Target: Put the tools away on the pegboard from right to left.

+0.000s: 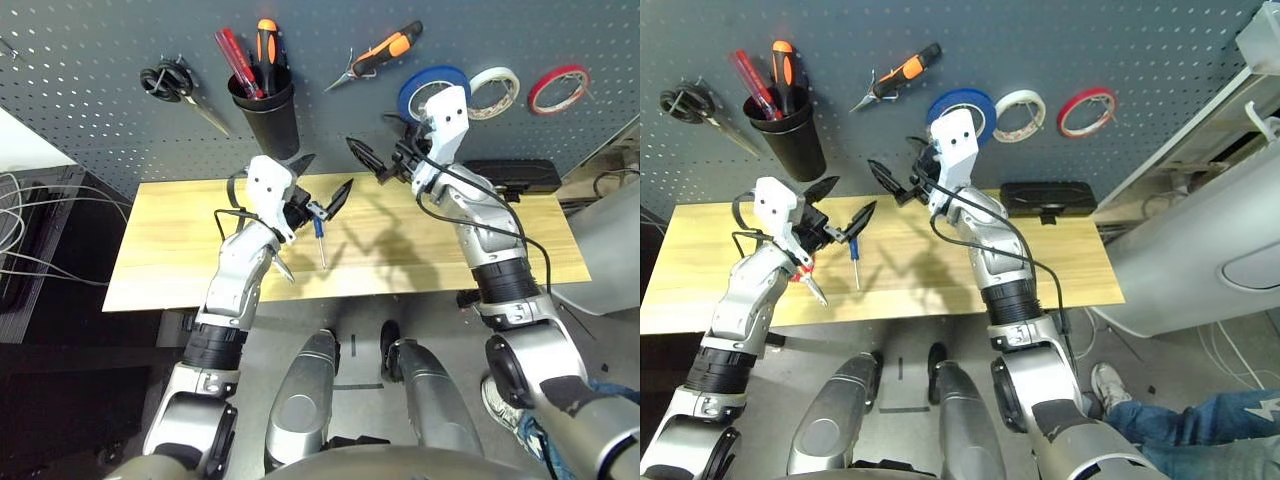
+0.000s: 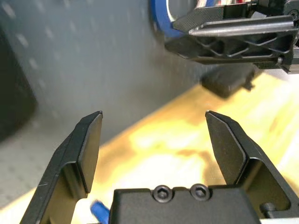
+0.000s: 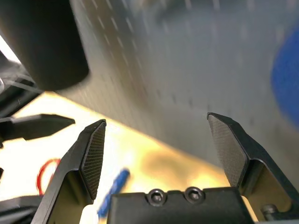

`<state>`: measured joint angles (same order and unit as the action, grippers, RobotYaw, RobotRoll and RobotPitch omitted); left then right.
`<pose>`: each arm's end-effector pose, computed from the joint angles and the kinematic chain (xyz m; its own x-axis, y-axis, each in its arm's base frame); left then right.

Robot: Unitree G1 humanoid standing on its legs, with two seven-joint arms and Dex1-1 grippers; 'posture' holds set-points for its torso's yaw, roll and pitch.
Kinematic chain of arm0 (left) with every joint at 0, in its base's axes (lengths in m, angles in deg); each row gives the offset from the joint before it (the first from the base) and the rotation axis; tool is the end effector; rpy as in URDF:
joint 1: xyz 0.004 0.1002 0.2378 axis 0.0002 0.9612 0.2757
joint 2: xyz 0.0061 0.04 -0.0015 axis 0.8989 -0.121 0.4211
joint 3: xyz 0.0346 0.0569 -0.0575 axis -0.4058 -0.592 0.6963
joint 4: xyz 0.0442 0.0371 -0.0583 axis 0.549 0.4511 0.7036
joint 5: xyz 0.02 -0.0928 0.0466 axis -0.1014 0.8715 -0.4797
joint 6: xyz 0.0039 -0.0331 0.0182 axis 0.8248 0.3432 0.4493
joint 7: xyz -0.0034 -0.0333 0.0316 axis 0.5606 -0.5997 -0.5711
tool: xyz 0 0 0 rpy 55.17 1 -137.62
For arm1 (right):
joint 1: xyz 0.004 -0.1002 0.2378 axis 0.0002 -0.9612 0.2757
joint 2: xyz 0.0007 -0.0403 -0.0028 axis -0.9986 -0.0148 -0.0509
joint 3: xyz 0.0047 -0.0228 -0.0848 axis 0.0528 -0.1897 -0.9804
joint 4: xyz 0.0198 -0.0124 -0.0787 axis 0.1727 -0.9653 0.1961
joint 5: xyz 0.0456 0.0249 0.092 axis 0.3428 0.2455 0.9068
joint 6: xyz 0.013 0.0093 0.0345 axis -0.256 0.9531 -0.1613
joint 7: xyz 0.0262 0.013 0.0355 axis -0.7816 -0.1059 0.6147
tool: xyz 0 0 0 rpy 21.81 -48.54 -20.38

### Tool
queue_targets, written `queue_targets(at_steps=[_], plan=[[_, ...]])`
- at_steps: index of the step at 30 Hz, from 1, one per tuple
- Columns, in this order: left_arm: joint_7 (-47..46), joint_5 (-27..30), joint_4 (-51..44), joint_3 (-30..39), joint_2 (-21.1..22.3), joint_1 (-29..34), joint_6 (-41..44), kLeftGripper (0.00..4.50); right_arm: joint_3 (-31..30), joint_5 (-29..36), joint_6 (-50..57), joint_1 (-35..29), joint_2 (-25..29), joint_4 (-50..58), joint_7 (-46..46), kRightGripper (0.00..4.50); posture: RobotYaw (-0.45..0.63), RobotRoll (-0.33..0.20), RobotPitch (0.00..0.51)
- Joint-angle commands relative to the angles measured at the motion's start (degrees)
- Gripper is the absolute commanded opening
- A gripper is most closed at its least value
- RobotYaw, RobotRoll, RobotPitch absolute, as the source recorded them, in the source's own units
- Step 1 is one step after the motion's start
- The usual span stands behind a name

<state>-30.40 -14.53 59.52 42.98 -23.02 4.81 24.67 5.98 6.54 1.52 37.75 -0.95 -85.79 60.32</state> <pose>0.2701 0.1614 0.1220 0.8191 -0.5726 0.0349 0.5564 0.8078 0.1947 0.3158 -0.1269 0.1634 0.7504 0.6608 0.0152 -0.6588 0.7497 -0.0636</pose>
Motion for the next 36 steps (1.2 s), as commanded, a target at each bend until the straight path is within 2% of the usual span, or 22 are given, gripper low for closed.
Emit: queue_targets(at_steps=[1,9,19,29,31,34,36], plan=[[-0.18,-2.84,3.79,-1.97,0.72,0.97,2.49,4.50,-0.50,-1.08,1.01,-2.00,0.66,-1.40,0.31,4.47,0.25,0.000,0.282],[-2.89,-7.68,19.80,-2.74,-0.06,-2.61,-1.27,4.50,-2.23,-3.48,1.02,-4.49,2.45,-1.87,2.24,4.47,0.24,0.000,0.287],[-8.44,-8.79,42.03,0.11,-4.30,-14.82,-5.26,4.50,-5.13,-5.29,6.16,-7.67,3.68,2.51,3.30,4.47,0.21,0.000,0.300],[-14.10,-10.82,56.08,0.56,-5.96,-21.81,-6.07,4.50,-7.15,-5.99,7.80,-9.90,4.30,7.30,5.03,4.47,0.16,0.000,0.321],[-15.76,-11.28,58.08,0.87,-5.73,-22.46,-6.30,4.38,-7.57,-6.01,8.39,-10.24,4.34,8.78,5.10,4.50,0.15,0.000,0.324],[-17.47,-11.05,60.56,1.84,-5.62,-23.08,-6.03,3.85,-7.84,-5.60,10.25,-10.83,4.06,11.49,4.95,4.50,0.13,0.000,0.327],[-18.54,-11.29,62.10,2.08,-5.45,-23.20,-5.77,3.88,-8.10,-5.30,11.76,-11.56,4.01,13.91,4.97,4.50,0.11,0.000,0.329]])
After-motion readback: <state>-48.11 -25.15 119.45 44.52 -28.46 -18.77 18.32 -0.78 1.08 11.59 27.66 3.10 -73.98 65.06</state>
